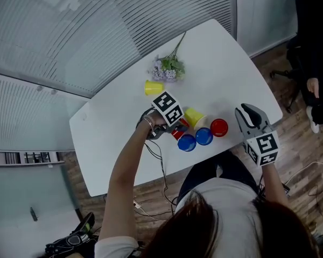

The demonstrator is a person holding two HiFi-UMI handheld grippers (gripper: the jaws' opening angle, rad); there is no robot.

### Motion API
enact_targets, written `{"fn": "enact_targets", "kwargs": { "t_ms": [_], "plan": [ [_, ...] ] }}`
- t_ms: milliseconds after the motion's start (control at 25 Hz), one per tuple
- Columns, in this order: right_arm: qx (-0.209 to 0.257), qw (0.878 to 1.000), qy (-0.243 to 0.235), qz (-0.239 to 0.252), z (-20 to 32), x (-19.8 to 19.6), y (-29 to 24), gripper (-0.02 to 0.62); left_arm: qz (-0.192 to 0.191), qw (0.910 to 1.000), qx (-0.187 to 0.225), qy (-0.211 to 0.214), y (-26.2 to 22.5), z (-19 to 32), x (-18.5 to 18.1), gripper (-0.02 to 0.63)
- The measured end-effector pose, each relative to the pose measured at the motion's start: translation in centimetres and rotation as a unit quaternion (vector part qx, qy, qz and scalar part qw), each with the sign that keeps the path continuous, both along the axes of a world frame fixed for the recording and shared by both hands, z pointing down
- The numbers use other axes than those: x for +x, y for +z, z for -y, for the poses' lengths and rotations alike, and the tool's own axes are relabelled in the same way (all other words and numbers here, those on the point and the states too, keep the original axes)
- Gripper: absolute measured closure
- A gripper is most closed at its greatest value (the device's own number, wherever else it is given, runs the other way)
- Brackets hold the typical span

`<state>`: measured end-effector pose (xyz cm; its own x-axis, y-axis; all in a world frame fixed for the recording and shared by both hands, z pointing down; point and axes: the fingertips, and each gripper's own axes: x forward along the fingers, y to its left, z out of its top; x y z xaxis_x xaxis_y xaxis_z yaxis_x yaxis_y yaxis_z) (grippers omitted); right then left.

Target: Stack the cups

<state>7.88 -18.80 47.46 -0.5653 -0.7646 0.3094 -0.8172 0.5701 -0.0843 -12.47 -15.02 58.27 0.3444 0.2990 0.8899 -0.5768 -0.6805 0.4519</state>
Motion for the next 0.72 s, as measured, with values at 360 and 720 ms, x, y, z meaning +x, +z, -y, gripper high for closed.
{"fn": "enact_targets", "kwargs": {
  "t_ms": [360, 720],
  "plan": [
    [0.004, 1.000, -0.008, 0.006, -0.1, -1.2, -0.4, 0.486, -0.062, 0.9931, 0.076, -0.065, -3.4, 1.6, -0.5, 0.368],
    [0.014, 0.999, -0.035, 0.010, 0.2, -3.1, -1.2, 0.489, -0.182, 0.9294, 0.237, -0.217, -10.1, 3.3, -1.2, 0.368]
  ]
}}
